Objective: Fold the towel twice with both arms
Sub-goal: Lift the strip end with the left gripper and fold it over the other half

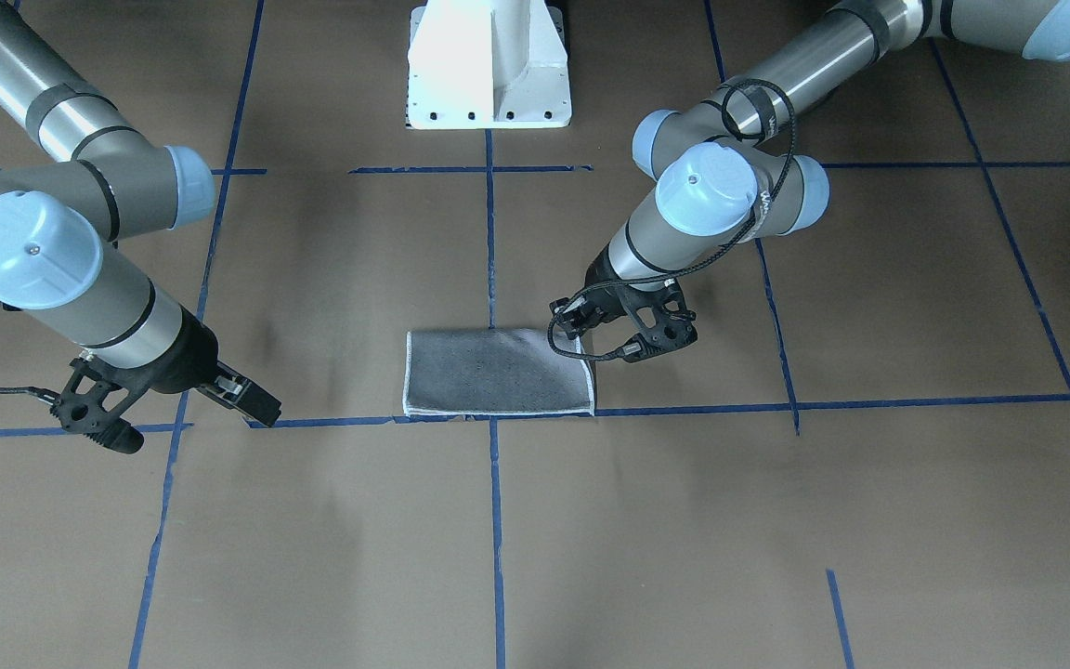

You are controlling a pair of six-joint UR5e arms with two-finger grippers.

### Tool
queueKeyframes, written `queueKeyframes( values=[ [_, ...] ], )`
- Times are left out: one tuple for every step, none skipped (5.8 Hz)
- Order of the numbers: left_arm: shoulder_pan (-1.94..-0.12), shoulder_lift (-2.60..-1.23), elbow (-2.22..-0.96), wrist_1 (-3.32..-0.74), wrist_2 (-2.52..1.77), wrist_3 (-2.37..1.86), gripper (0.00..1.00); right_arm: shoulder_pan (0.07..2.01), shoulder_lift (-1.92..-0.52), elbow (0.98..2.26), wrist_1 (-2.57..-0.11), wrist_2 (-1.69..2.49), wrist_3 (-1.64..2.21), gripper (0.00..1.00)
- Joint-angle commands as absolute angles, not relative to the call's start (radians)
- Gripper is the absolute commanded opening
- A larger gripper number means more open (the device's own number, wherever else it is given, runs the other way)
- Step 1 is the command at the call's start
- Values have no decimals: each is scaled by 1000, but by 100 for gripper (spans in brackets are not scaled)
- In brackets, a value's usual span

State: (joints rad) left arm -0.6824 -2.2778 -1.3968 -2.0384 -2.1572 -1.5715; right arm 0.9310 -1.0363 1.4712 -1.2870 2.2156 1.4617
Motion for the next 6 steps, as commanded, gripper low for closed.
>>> queueKeyframes(
  values=[
    [-684, -2404, -1396, -1813, -2151, -1470, 0, 975, -1078, 1491, -1287, 2259, 1389, 100],
    [-684, -2445, -1394, -1765, -2149, -1430, 0, 994, -1118, 1515, -1287, 2275, 1331, 100],
    [-680, -2480, -1370, -1764, -2134, -1395, 0, 1003, -1136, 1529, -1287, 2278, 1316, 100],
    [-673, -2556, -1282, -1764, -2117, -1384, 0, 1008, -1147, 1540, -1287, 2281, 1310, 100],
    [-648, -2619, -1202, -1764, -2077, -1364, 0, 1026, -1161, 1543, -1287, 2304, 1287, 100],
    [-618, -2628, -1174, -1764, -2034, -1311, 0, 1035, -1170, 1543, -1287, 2312, 1275, 100]
  ],
)
